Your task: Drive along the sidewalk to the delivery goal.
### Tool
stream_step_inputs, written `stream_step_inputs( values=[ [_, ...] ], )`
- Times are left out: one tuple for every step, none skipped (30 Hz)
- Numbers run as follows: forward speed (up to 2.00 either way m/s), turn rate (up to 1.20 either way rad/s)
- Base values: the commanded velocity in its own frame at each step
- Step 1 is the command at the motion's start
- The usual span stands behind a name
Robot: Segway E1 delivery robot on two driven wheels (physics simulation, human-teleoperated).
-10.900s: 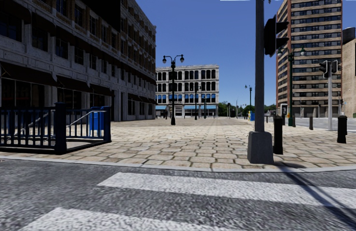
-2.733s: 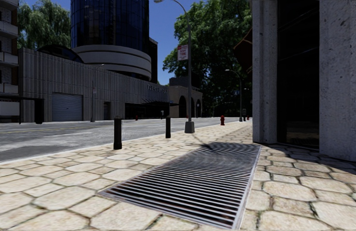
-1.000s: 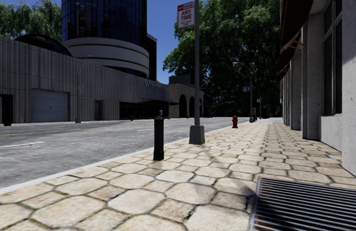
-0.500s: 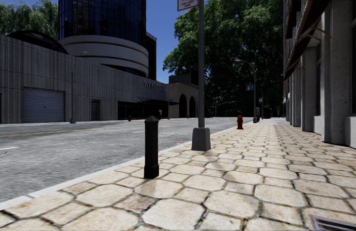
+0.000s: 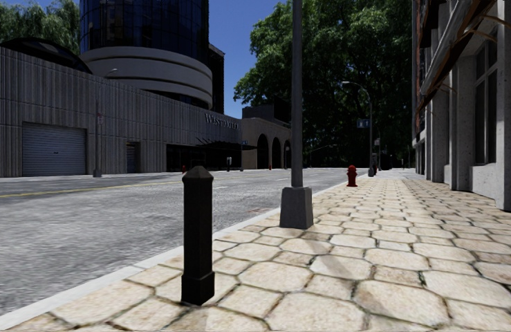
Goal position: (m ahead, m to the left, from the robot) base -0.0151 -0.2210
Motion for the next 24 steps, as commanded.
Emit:
stream_step_inputs(
  values=[
    [0.00, 0.00],
    [0.00, 0.00],
    [0.00, 0.00],
    [0.00, 0.00],
    [0.00, 0.00],
    [0.00, 0.00],
    [0.00, 0.00],
    [0.00, 0.00],
    [0.00, 0.00],
    [0.00, 0.00],
    [0.00, 0.00],
    [0.00, 0.00],
    [0.00, 0.00],
    [0.00, 0.00],
    [0.00, 0.00],
    [0.00, 0.00],
    [0.00, 0.00],
    [0.00, 0.00],
    [0.00, 0.00],
    [0.00, 0.00],
    [0.00, 0.00],
    [0.00, 0.00],
    [0.00, 0.00],
    [0.00, 0.00]
  ],
)
